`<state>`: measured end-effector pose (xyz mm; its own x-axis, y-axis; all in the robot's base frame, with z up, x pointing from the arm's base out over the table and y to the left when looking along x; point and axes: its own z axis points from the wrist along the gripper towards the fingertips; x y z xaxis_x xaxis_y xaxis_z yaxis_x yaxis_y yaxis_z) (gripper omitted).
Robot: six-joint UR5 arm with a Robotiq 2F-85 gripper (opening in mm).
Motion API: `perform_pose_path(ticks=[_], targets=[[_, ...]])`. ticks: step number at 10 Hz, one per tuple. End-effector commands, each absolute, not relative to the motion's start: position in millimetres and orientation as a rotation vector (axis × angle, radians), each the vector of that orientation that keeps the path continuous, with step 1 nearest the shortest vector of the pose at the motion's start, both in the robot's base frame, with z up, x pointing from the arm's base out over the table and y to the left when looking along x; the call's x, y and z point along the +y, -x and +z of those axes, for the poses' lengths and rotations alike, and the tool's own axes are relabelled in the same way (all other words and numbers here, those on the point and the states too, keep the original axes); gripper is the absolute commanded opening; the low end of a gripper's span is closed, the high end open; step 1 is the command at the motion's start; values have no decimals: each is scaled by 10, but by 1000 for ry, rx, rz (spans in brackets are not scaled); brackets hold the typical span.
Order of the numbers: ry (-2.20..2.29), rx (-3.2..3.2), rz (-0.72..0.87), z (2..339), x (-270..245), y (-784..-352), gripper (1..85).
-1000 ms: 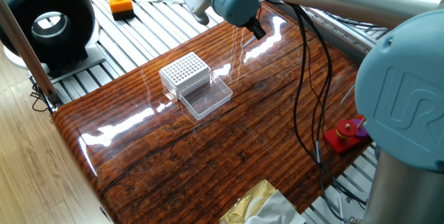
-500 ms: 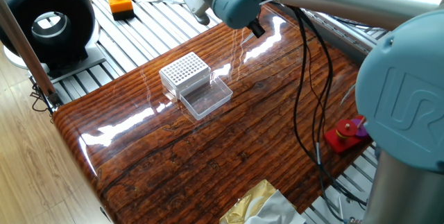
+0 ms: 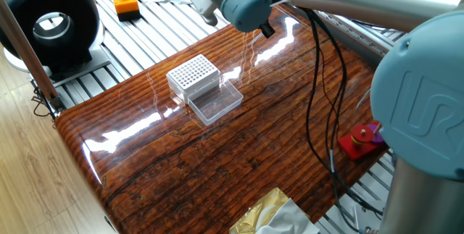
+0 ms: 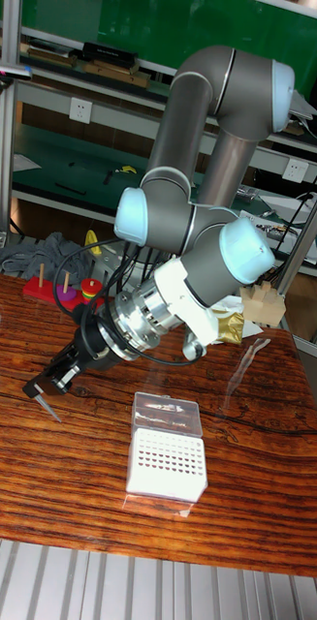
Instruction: Insert a medium pipette tip into the holder for medium pipette tips
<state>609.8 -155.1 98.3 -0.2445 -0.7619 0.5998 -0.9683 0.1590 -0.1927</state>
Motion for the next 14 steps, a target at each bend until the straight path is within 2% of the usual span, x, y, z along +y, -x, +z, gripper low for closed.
perform_pose_path(ticks=[1,6,14], targets=[[-1628,-2085,770,1041,-1408,-6150,10],[-1573,-2102,756,1156,-1074,-6167,10],[-1512,-2137,762,1065,-672,-6181,10]])
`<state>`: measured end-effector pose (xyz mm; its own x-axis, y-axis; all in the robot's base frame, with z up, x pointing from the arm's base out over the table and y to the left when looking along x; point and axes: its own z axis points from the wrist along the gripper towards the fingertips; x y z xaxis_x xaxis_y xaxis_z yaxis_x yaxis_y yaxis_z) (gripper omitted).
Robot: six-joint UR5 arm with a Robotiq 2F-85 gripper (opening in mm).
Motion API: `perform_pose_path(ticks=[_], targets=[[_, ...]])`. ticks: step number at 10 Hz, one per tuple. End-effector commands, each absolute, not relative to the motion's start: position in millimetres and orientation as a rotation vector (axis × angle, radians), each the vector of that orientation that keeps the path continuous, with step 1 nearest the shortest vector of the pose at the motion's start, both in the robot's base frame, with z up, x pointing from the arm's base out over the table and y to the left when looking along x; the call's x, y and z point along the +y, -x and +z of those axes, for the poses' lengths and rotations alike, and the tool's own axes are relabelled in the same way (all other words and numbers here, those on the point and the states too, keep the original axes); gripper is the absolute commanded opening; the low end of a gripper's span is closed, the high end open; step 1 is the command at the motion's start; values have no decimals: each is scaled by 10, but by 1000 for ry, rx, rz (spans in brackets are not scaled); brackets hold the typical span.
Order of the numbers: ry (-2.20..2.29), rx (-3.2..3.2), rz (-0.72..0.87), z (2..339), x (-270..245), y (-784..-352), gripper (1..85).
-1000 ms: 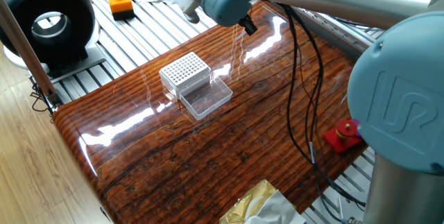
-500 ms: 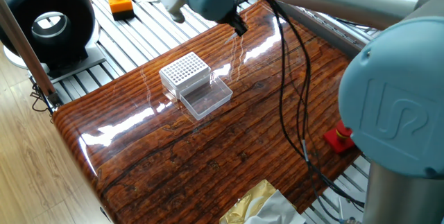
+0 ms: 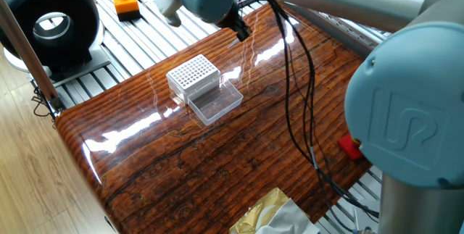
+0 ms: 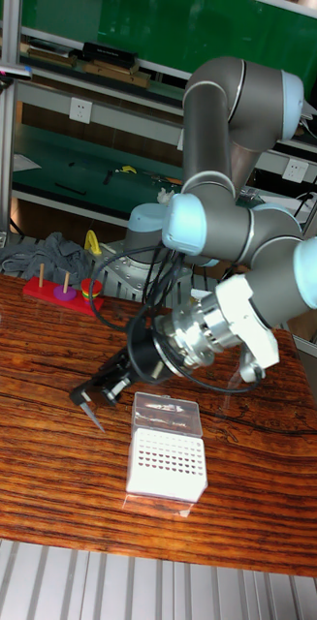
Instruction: Insert a medium pipette tip into the holder for medium pipette tips
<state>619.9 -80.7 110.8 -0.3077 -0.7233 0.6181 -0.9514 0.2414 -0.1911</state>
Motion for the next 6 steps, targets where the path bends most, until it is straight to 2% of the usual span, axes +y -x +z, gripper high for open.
perform_pose_path(ticks=[1,6], targets=[[-1499,-2145,764,1032,-594,-6165,10],[-1475,-2157,772,957,-408,-6104,10]])
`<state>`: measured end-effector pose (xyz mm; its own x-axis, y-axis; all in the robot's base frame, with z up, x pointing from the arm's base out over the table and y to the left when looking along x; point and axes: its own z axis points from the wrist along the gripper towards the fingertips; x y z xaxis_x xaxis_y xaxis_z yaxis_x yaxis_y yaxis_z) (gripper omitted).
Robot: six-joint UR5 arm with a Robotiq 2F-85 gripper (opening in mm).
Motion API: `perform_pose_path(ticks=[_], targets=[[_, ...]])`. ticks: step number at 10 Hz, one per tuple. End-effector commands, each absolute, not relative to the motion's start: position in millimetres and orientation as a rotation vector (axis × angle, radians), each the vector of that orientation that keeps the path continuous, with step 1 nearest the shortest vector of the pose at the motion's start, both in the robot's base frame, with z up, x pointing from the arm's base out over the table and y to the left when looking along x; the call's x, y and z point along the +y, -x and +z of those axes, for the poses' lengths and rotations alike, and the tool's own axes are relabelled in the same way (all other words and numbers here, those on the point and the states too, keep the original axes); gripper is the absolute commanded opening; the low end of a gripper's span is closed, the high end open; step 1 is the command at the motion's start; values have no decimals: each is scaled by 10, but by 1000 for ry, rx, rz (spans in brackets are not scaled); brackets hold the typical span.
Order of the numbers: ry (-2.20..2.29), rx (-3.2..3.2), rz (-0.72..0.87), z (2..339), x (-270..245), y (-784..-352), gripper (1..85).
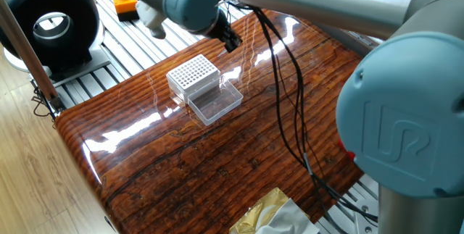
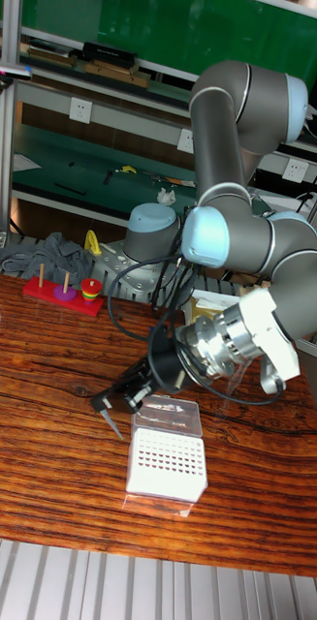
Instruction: Insert a medium pipette tip into the holder for medium pipette tips
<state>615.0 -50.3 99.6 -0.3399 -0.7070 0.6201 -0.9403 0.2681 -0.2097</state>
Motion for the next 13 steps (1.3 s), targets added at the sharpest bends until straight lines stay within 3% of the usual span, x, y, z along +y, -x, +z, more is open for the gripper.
perform_pose_path(ticks=[1,13], targets=[[-1472,-2158,778,976,-407,-6084,10],[-1647,-2072,806,1062,-554,-6313,10]])
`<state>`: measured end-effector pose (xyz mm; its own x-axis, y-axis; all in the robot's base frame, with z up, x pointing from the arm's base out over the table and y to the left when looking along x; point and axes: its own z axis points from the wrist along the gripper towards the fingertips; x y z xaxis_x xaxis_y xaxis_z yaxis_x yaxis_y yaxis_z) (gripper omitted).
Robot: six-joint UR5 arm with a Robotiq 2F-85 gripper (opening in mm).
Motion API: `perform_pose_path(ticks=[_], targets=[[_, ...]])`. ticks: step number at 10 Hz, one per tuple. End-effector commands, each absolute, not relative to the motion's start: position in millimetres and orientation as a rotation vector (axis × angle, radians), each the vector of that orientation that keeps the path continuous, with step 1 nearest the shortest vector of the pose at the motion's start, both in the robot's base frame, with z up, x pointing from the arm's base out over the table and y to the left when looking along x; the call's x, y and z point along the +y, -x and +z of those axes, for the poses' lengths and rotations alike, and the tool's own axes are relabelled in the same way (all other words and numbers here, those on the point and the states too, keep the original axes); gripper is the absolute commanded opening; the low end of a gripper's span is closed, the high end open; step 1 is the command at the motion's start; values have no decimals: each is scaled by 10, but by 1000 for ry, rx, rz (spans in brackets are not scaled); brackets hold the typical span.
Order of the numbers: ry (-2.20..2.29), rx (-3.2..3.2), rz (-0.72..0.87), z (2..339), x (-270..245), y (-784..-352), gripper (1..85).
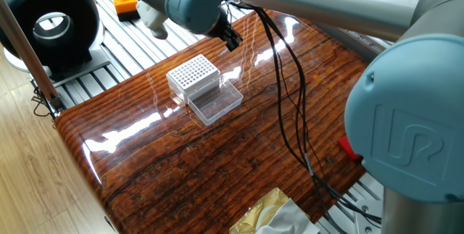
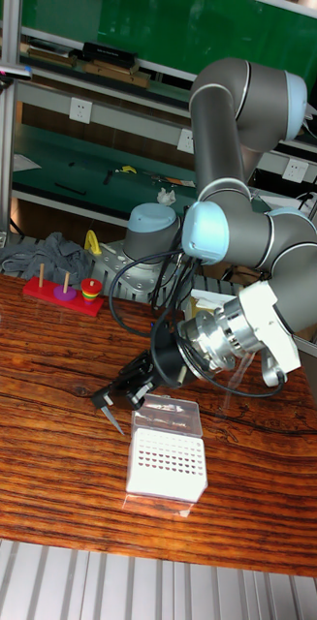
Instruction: Insert a medium pipette tip into the holder for medium pipette tips
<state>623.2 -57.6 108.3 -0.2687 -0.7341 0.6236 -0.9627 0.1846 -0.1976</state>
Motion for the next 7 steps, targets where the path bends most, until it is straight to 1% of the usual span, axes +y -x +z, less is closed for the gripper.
perform_pose_path(ticks=[1,3,7], targets=[[-1675,-2085,802,1029,-509,-6361,10],[-1704,-2087,841,1037,-502,-6464,10],[-1693,-2086,843,1046,-515,-6452,10]])
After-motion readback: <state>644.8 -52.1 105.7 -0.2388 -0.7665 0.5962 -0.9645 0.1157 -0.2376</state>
